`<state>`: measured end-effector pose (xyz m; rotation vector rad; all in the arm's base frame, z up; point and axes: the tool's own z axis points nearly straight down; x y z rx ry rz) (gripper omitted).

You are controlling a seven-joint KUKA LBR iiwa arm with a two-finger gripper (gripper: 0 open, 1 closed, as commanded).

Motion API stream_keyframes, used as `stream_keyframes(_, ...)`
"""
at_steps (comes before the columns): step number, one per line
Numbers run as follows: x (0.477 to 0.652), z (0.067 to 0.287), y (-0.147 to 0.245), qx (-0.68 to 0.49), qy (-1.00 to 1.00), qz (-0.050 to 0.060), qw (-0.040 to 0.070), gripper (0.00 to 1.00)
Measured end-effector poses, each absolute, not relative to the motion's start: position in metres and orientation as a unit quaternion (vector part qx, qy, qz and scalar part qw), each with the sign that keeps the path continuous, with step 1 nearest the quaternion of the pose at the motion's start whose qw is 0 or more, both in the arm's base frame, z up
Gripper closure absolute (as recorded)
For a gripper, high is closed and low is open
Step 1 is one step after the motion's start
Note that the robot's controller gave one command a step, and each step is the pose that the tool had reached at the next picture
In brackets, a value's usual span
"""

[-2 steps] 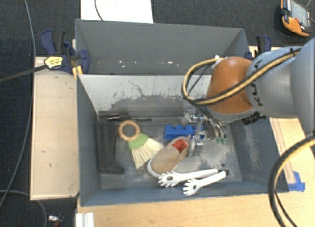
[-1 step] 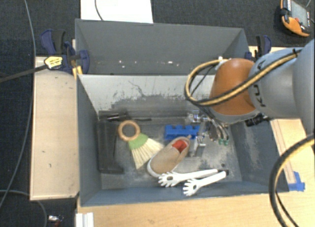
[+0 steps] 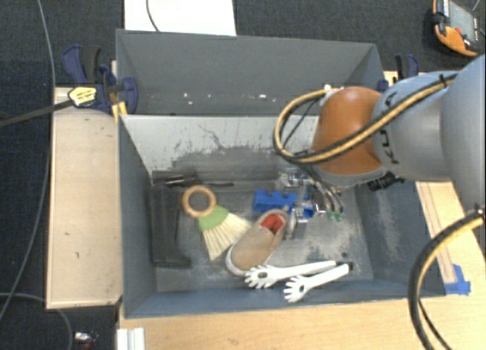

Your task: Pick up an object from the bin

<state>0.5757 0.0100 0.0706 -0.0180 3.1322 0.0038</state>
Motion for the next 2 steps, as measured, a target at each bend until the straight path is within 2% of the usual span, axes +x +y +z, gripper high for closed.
stream_keyframes(1, 0.5723, 0.0705, 0.0091, 0.009, 1.000, 0.000, 0.005, 0.00)
stream_keyframes(2, 0.5648, 0.0708, 0.0163, 0.016, 1.000, 0.001, 0.005, 1.00)
